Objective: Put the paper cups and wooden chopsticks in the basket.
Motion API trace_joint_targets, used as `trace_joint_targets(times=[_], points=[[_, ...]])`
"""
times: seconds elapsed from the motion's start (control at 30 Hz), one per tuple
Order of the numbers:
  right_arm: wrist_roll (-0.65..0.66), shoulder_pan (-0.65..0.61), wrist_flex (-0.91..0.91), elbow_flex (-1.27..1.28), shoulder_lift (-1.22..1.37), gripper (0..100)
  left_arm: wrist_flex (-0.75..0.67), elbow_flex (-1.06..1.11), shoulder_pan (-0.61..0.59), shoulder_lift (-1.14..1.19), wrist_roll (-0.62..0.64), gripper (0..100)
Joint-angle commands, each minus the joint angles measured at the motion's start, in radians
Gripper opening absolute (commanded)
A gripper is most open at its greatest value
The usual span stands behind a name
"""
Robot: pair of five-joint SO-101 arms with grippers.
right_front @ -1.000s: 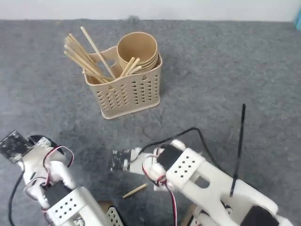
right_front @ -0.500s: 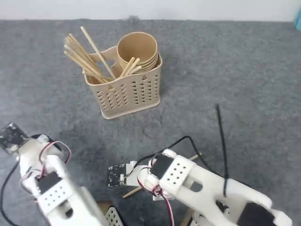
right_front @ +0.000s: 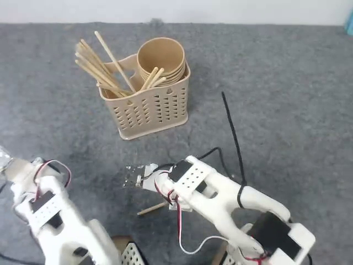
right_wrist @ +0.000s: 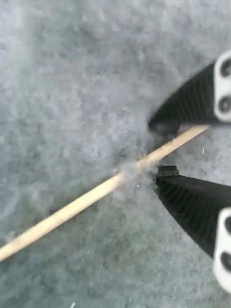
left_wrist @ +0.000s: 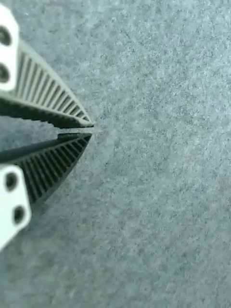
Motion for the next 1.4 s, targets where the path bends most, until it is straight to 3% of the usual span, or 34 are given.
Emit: trace_joint_targets(times=[0.0,0.17,0.3,0.47,0.6,0.77,0.87,1.1,1.37], points=[[0.009,0.001,0.079,-0.002,-0.093,0.8,-0.023,-0.045,-0.003,0.005,0.015,1],[-0.035,0.007,0.139,0.002,-0.403,0.7,-0.025,-0.041,0.025,0.005,0.012,1],[-0.319,0.018,0.047,0.005,-0.65,0.7,-0.025,-0.041,0.028,0.005,0.012,1],[-0.672,0.091,-0.242,0.144,-0.895,0.7,-0.028,-0.035,0.031,0.003,0.012,1],[-0.784,0.101,-0.584,0.301,-1.041,0.7,-0.028,-0.033,0.043,0.002,0.011,1],[-0.735,0.104,-1.004,0.407,-1.161,0.9,-0.06,0.041,0.048,-0.1,0.009,1],[-0.614,0.104,-1.121,0.371,-1.161,0.9,-0.115,0.137,0.077,-0.227,0.009,1],[-0.555,0.105,-1.141,0.04,-1.003,0.9,0.084,0.2,0.118,-0.5,-0.035,1],[-0.554,0.108,-1.141,-0.41,-0.507,0.9,0.227,0.24,0.163,-0.678,-0.04,1]])
